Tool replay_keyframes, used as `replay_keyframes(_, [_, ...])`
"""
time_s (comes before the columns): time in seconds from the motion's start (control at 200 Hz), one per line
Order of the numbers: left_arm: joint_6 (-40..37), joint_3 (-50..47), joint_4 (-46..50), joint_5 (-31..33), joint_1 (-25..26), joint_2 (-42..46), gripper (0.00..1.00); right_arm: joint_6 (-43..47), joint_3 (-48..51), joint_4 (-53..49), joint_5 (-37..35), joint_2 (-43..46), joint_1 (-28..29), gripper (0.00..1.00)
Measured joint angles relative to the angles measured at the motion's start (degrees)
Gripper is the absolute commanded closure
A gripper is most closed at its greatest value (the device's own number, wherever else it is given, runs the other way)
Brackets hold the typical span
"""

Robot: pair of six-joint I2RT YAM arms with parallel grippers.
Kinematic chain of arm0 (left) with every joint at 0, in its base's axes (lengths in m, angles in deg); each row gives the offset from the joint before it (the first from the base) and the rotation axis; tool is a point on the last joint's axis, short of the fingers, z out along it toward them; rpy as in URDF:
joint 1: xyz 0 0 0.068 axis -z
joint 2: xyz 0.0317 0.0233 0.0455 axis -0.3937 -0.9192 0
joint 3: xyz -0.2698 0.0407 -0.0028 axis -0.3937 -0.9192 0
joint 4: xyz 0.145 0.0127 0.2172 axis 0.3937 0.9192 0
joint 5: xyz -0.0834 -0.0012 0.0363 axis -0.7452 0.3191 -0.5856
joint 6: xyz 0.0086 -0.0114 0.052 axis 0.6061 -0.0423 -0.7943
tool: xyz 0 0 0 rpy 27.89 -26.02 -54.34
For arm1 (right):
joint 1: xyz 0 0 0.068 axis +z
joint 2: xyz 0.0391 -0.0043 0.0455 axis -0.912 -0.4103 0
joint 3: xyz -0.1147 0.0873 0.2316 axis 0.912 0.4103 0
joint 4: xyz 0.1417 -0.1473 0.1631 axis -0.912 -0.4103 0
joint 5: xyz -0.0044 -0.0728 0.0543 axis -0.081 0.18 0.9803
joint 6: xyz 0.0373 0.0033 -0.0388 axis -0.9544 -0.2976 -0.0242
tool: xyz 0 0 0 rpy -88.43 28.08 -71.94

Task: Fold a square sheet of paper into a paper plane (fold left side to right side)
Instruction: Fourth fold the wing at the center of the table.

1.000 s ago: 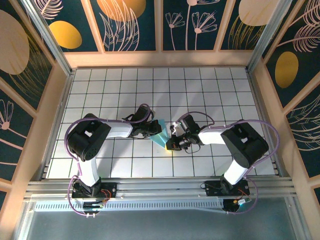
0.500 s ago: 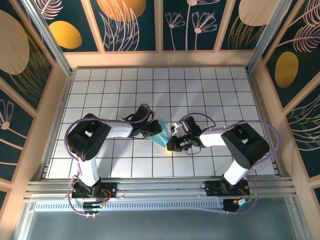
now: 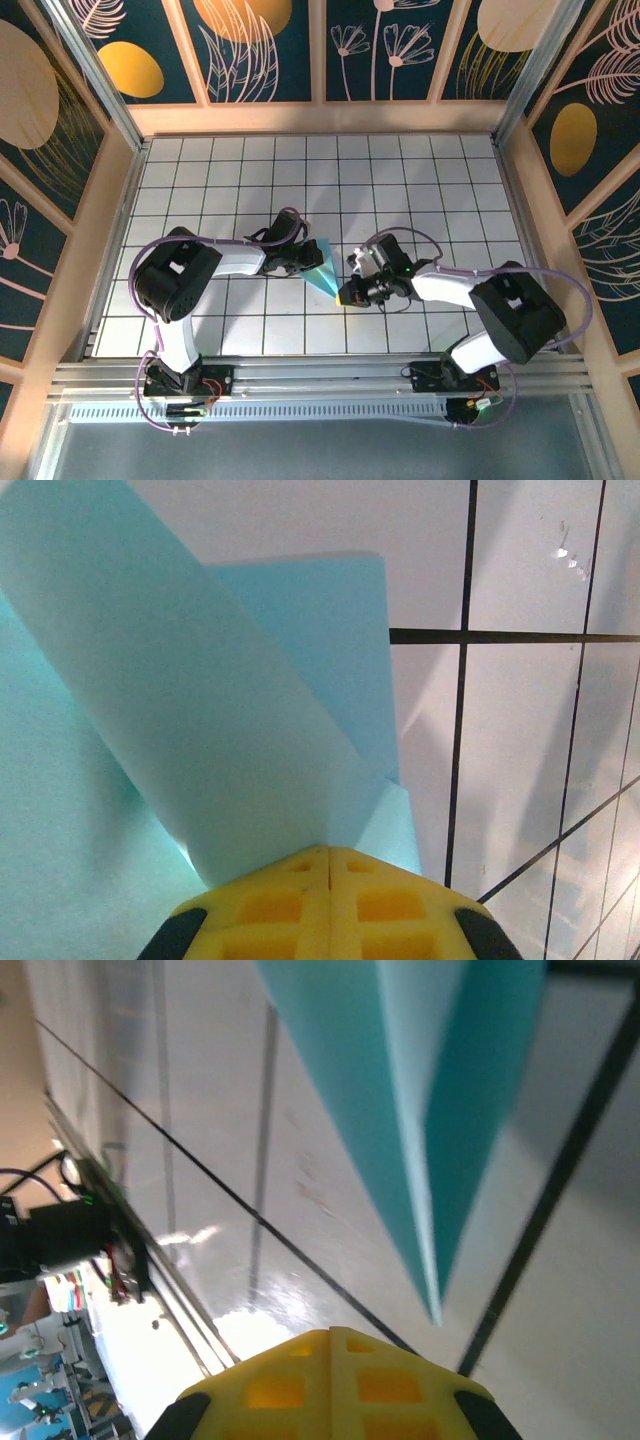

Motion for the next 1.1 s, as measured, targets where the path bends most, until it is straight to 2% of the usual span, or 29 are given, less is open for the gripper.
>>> replay_keyframes(0.145, [0.0,0.0,0.0,0.0,0.0,0.0,1.00,0.0,-3.6,1.5,0.3,-0.6,-0.9,1.00])
replay_keyframes(0.495, [0.0,0.0,0.0,0.0,0.0,0.0,1.00,0.0,-6.5,5.2,-2.0,-11.8,-1.0,1.00])
replay_keyframes(1.096, [0.0,0.1,0.2,0.0,0.0,0.0,1.00,-0.3,-5.0,7.3,-2.3,-13.6,-0.7,1.00])
